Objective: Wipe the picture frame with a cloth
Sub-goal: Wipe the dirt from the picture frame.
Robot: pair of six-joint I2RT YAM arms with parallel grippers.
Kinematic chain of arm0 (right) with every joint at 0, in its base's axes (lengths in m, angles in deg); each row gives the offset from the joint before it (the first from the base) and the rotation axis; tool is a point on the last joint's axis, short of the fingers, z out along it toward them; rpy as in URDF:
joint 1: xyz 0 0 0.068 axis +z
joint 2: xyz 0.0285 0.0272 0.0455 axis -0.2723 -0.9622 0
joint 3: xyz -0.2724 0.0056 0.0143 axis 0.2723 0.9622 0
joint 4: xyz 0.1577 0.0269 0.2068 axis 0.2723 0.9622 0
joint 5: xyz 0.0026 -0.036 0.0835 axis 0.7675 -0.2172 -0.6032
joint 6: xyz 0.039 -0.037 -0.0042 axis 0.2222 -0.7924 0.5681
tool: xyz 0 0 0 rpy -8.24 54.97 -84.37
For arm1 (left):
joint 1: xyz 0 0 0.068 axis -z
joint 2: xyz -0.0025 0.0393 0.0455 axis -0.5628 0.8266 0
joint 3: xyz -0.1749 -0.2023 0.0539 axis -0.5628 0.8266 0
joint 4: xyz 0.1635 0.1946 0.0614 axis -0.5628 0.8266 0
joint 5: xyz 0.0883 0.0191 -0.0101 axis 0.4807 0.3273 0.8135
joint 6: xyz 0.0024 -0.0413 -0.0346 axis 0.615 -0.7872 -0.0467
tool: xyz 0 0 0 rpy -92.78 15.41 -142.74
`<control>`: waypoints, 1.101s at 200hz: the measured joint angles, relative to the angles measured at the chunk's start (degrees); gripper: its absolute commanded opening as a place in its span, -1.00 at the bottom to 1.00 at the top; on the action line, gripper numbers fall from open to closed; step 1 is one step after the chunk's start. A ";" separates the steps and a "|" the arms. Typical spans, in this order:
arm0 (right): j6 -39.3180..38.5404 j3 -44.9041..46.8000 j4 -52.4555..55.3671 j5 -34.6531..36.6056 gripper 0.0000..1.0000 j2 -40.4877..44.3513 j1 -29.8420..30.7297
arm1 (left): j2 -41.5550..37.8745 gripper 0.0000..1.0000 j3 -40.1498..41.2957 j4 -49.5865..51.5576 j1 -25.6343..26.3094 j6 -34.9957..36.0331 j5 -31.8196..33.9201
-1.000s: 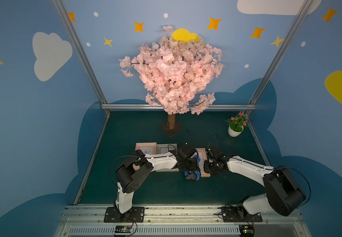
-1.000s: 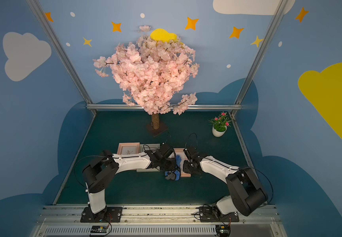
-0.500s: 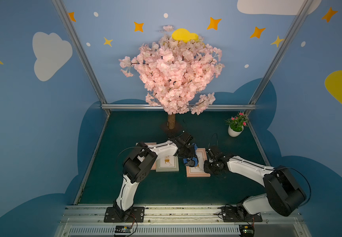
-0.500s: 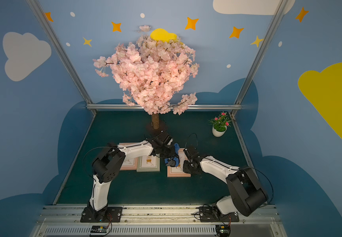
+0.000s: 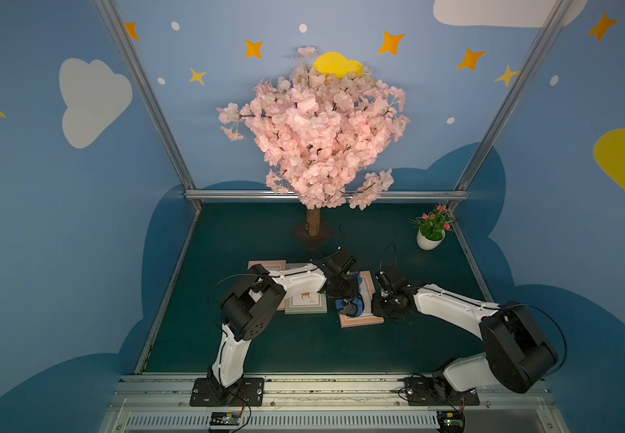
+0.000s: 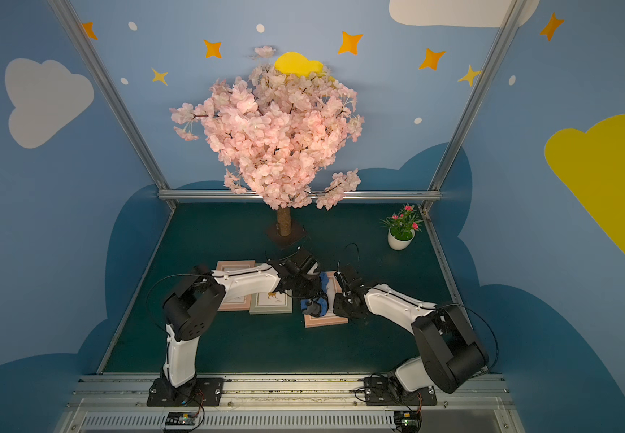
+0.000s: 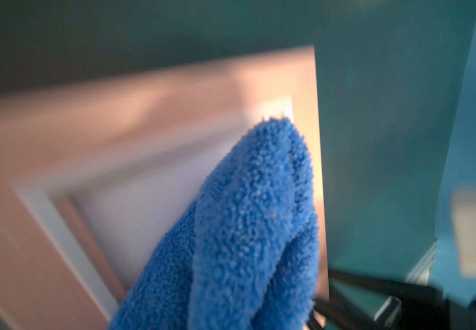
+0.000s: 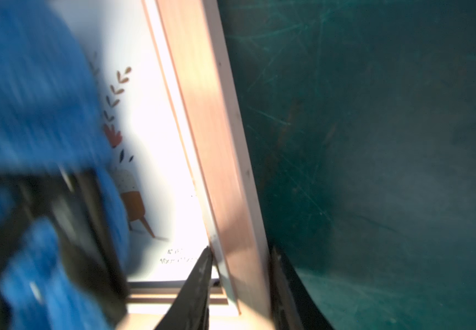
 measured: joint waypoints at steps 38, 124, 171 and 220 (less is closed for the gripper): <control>0.07 0.00 -0.33 0.02 -0.29 0.02 0.00 | 4.44 -0.95 -7.02 1.77 -3.69 1.40 -0.85; 0.04 0.00 0.17 -0.22 -0.29 0.00 0.00 | -9.46 -0.94 11.98 -1.57 8.46 -2.86 1.95; 0.07 0.00 0.22 -0.28 -0.29 0.00 0.02 | -3.48 -0.94 2.95 1.81 2.21 -1.09 2.75; 0.26 0.00 -0.11 -0.39 -0.29 -0.02 0.02 | 2.51 -0.94 -5.03 2.97 -1.01 1.33 2.12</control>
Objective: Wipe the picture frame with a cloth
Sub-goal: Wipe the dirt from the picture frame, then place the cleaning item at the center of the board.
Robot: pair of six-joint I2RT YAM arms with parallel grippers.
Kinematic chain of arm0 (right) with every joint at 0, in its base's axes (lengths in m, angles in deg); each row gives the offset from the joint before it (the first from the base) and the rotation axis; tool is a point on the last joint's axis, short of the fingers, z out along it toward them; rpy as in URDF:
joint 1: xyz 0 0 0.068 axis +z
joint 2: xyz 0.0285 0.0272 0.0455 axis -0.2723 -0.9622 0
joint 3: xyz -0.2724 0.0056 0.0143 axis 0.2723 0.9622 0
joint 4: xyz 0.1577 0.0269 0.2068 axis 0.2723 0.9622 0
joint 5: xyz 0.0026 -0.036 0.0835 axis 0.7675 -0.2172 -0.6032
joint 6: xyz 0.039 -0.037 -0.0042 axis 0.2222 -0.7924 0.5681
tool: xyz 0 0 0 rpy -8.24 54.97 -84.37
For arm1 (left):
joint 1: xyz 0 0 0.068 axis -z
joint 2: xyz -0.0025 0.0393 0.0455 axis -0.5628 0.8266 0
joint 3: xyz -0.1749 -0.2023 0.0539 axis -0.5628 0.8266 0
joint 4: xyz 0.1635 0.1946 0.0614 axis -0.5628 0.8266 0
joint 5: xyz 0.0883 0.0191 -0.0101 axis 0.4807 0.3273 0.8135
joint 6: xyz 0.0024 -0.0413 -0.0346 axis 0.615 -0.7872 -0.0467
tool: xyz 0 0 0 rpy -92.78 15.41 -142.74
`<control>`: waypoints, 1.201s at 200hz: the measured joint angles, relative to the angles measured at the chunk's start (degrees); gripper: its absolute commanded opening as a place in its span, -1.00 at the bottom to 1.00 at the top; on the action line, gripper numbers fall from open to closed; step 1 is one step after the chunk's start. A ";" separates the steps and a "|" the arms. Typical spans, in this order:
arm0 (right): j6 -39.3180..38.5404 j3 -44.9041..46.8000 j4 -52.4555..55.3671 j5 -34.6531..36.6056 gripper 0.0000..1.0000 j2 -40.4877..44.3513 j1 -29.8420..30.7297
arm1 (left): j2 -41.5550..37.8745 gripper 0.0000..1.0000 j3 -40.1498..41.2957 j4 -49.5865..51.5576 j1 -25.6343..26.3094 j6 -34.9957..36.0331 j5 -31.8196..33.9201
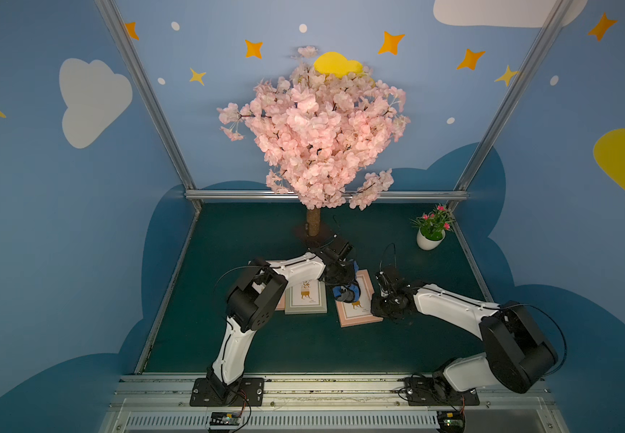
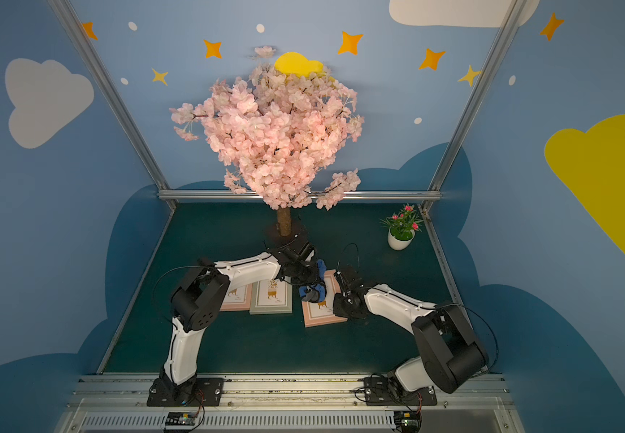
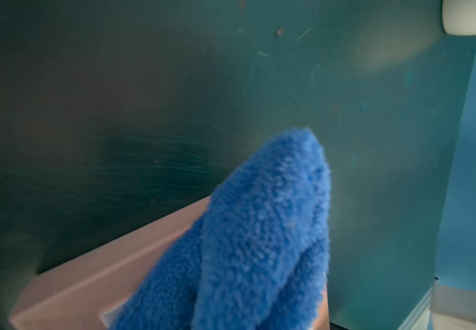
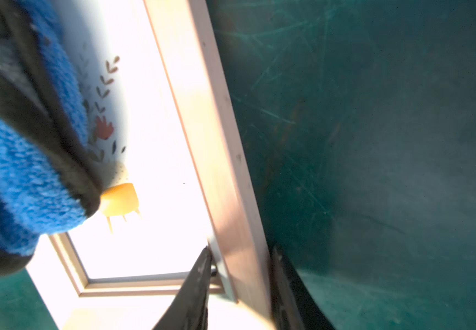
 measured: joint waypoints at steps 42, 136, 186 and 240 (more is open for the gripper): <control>0.00 0.00 0.00 0.00 -0.28 -0.07 -0.02 | -5.55 -0.95 8.28 -1.99 8.33 -2.38 0.94; -0.26 -0.20 2.82 0.85 0.10 1.95 -0.07 | -31.67 -0.95 34.80 -16.48 5.88 -5.77 -2.10; -1.11 -0.20 6.25 0.42 0.33 11.15 -0.24 | -40.46 -0.94 46.73 -30.03 0.37 -7.65 -3.10; -2.25 3.45 -0.68 -10.71 0.44 28.02 1.62 | -44.76 -0.95 51.28 -40.54 0.17 -10.08 -3.56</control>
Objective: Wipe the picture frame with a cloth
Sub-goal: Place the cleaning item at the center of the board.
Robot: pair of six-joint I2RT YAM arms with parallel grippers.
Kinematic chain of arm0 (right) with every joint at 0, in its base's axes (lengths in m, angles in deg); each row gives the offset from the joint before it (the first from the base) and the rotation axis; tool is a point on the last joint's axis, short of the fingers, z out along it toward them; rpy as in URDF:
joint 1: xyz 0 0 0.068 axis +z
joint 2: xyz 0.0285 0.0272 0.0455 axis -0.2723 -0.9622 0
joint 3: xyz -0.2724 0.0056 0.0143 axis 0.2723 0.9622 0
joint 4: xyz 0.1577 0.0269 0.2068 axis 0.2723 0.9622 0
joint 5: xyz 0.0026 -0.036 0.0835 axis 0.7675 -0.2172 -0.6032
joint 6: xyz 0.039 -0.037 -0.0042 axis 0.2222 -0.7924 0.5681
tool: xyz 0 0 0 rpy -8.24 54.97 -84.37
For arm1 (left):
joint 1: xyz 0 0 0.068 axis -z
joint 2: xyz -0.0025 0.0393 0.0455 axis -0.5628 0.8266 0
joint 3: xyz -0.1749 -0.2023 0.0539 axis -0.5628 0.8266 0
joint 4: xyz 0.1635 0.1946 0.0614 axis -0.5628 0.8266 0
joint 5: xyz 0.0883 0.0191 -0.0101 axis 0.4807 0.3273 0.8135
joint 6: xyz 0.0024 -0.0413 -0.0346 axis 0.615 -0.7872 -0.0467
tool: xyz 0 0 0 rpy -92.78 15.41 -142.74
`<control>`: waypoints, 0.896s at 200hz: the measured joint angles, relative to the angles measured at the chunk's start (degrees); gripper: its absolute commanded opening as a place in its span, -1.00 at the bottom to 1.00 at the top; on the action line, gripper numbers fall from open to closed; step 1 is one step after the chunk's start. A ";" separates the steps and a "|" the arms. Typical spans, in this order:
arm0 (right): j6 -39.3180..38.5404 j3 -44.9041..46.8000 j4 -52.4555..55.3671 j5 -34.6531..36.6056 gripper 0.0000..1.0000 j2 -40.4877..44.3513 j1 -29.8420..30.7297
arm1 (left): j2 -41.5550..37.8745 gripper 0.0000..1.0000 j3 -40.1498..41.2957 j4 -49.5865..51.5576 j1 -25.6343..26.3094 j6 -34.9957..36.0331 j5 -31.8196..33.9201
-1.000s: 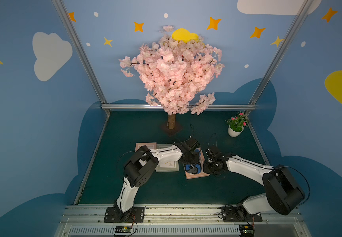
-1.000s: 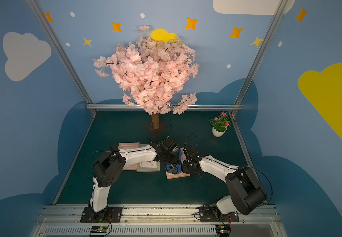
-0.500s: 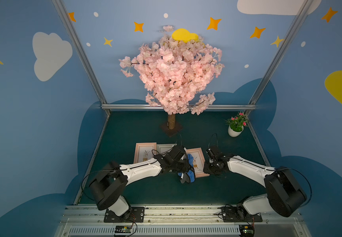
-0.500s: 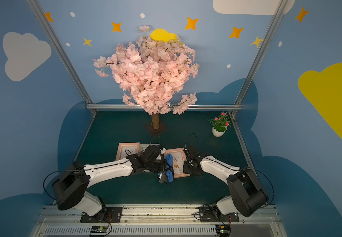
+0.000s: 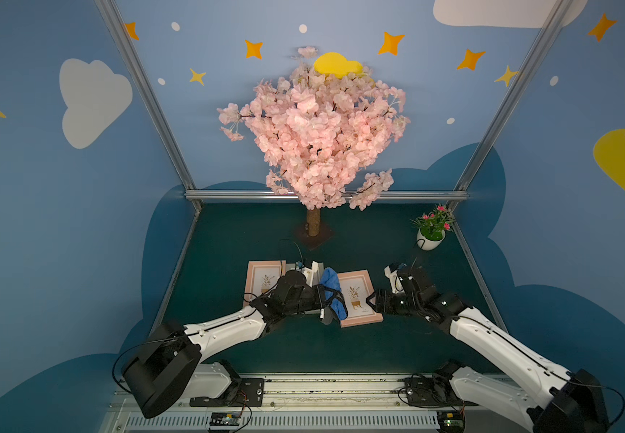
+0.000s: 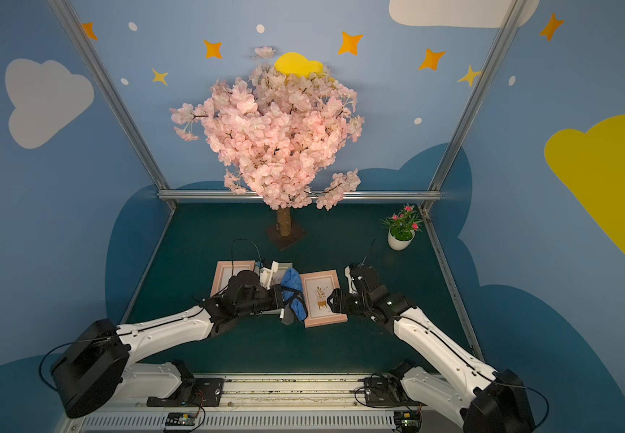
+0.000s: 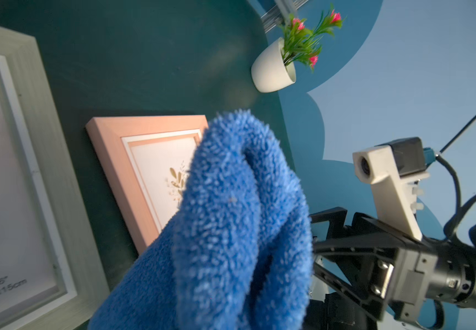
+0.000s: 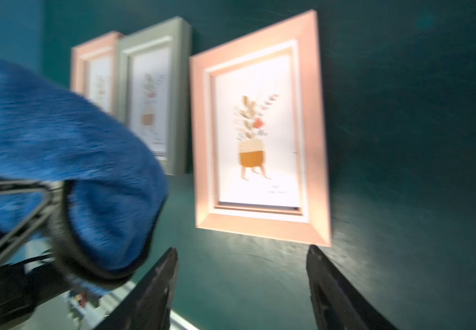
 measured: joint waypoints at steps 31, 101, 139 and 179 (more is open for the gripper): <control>1.70 5.68 -8.46 -7.54 0.45 5.14 3.04 | 0.02 -0.95 0.00 -3.50 -0.07 -1.09 -1.38; 2.03 8.79 -21.49 -15.96 0.46 7.67 8.02 | 1.88 -0.95 0.15 -10.08 -0.07 -4.37 -5.40; 0.46 8.46 -22.05 -14.71 0.46 5.64 8.83 | 3.67 -0.94 1.77 -16.94 1.11 -8.00 -7.32; -0.66 5.99 -21.51 -11.85 0.39 2.12 9.75 | 6.93 -0.94 1.25 -22.64 3.45 -11.02 -7.89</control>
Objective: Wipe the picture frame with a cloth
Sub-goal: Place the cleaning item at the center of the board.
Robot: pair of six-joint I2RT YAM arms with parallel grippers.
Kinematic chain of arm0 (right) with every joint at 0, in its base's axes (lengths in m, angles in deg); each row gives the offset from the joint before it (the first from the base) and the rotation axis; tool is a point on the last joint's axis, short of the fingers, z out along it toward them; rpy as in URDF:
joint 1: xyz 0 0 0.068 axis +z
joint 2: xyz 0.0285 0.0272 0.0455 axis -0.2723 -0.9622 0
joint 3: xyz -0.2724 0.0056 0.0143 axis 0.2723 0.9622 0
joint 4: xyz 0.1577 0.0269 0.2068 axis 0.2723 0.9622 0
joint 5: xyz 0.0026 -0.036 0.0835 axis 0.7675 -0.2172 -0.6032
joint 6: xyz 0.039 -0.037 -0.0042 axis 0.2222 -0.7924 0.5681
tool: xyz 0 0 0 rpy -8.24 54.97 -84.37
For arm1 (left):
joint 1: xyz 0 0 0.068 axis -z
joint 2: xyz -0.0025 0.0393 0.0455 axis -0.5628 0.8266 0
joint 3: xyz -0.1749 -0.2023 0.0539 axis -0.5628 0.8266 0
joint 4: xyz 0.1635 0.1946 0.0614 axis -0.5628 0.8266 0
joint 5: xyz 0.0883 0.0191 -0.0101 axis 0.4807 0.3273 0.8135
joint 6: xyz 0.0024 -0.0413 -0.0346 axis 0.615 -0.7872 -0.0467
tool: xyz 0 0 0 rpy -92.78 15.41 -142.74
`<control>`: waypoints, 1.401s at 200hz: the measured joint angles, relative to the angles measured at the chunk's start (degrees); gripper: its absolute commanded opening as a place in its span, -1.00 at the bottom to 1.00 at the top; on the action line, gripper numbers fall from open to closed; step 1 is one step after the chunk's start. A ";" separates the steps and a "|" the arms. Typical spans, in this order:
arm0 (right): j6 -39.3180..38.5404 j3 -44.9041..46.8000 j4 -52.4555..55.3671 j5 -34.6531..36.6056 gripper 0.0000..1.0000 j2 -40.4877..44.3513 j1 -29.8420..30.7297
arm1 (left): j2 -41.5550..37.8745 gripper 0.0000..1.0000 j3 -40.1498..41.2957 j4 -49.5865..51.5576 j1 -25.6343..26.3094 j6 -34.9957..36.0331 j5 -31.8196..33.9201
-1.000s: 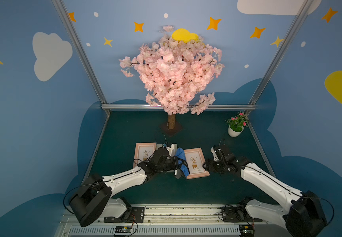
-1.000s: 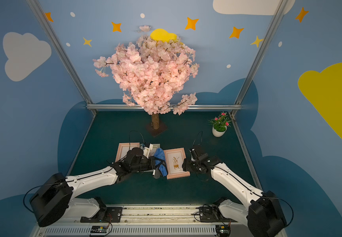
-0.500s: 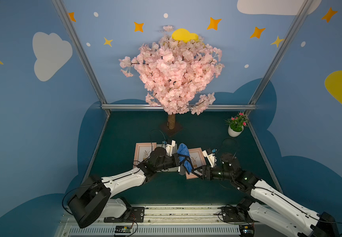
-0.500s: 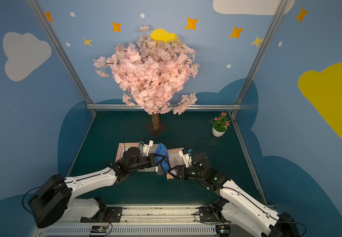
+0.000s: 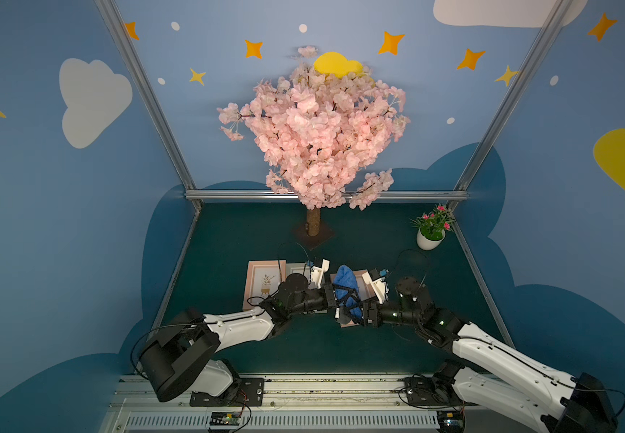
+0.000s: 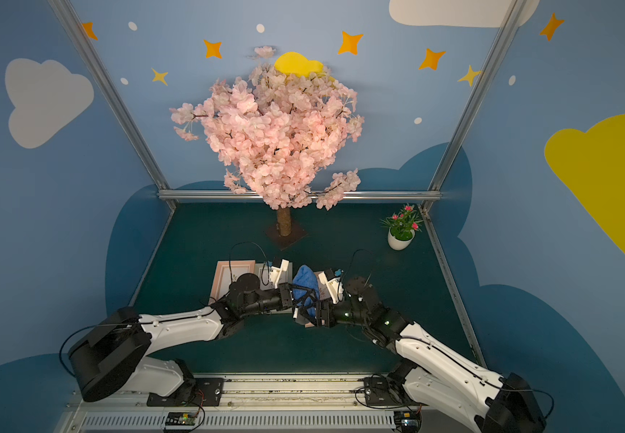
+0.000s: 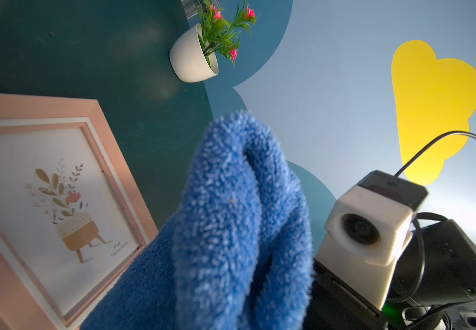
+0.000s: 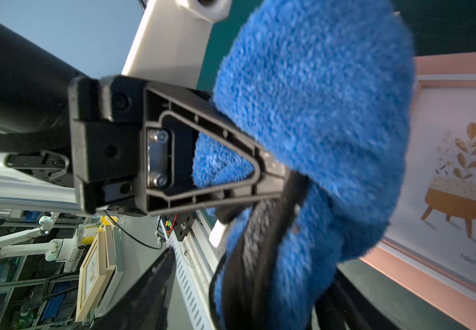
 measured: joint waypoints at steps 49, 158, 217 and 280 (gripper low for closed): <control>-1.60 -1.31 0.68 2.97 -0.38 -2.38 0.57 | 0.44 -0.90 -0.81 -1.79 0.81 -0.35 0.04; -5.79 -6.43 12.55 10.88 -0.94 -4.00 2.38 | -9.94 0.41 3.08 9.86 -8.24 1.68 3.19; -10.12 -9.38 20.13 15.67 -0.95 -3.74 5.38 | -32.46 0.80 -0.92 38.62 -12.87 14.64 15.72; -16.31 -17.62 26.29 21.05 -0.96 -13.84 15.87 | -43.63 0.84 -3.19 60.39 -18.97 22.10 27.36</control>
